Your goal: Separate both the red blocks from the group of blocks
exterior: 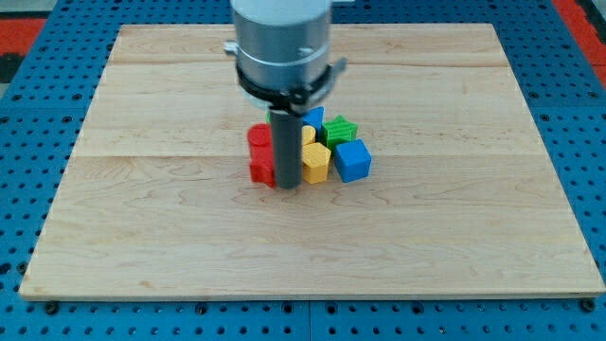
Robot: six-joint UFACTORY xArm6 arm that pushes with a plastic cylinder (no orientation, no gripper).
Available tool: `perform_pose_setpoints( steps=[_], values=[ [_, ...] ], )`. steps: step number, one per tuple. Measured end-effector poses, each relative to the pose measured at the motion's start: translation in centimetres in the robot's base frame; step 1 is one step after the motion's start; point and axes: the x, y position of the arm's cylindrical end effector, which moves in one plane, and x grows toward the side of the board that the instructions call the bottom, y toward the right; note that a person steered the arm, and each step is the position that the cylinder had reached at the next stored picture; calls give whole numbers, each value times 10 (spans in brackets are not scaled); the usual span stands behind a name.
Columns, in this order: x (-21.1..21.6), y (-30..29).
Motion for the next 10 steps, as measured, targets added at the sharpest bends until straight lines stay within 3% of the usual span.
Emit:
perform_pose_setpoints(
  steps=[1, 3, 5, 10],
  values=[
    [-34, -23],
    [-40, -33],
    [-46, -80],
    [-63, -96]
  ],
)
